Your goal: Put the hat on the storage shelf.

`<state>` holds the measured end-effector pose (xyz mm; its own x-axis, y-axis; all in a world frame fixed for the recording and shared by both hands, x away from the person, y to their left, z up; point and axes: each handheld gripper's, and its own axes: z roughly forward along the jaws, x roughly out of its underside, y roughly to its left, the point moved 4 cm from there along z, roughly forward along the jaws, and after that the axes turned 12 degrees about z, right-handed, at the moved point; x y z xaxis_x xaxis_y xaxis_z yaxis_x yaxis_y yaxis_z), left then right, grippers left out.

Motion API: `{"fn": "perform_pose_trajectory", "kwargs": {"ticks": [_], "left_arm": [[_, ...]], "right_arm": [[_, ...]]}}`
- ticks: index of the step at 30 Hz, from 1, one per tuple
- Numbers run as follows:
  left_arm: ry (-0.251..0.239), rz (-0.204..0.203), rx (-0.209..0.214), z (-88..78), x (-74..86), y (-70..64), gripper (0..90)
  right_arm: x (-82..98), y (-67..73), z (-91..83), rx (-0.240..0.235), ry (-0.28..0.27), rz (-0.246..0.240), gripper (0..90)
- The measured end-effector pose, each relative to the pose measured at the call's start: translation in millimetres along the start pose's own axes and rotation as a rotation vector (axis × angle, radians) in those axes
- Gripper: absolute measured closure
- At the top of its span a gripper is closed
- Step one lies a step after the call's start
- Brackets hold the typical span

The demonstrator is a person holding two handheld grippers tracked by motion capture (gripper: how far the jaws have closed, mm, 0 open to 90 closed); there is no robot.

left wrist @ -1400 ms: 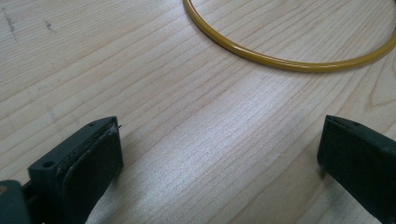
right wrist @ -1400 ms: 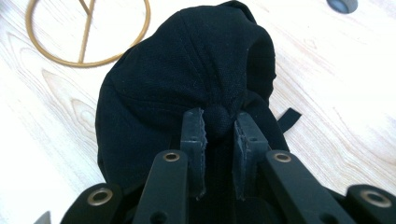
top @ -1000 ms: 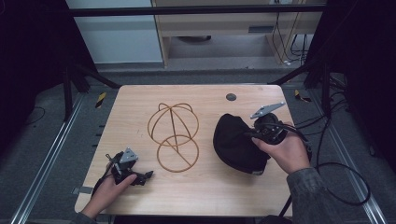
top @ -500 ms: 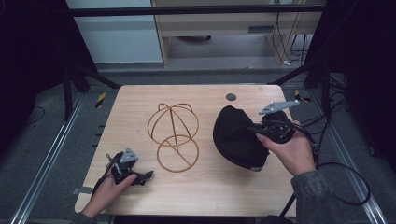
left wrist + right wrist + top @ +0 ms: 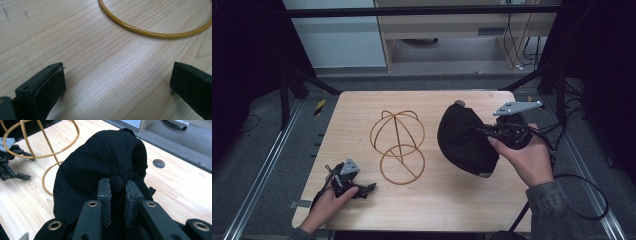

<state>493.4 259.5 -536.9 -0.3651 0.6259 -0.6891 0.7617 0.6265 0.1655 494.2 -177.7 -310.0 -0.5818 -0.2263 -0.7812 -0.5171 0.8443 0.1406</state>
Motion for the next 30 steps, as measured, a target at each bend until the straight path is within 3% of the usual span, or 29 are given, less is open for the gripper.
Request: {"fn": "perform_pose_trajectory", "kwargs": {"ticks": [18, 30], "left_arm": [[-0.003, -0.001, -0.002, 0.2, -0.1, -0.1, 0.0], [-0.002, -0.001, -0.001, 0.1, -0.1, -0.1, 0.0]], "right_arm": [[-33.8, 26.4, -28.8, -0.040, -0.085, -0.051, 77.4], [-59.9, 49.3, -31.7, -0.071, -0.113, -0.092, 77.4]]}}
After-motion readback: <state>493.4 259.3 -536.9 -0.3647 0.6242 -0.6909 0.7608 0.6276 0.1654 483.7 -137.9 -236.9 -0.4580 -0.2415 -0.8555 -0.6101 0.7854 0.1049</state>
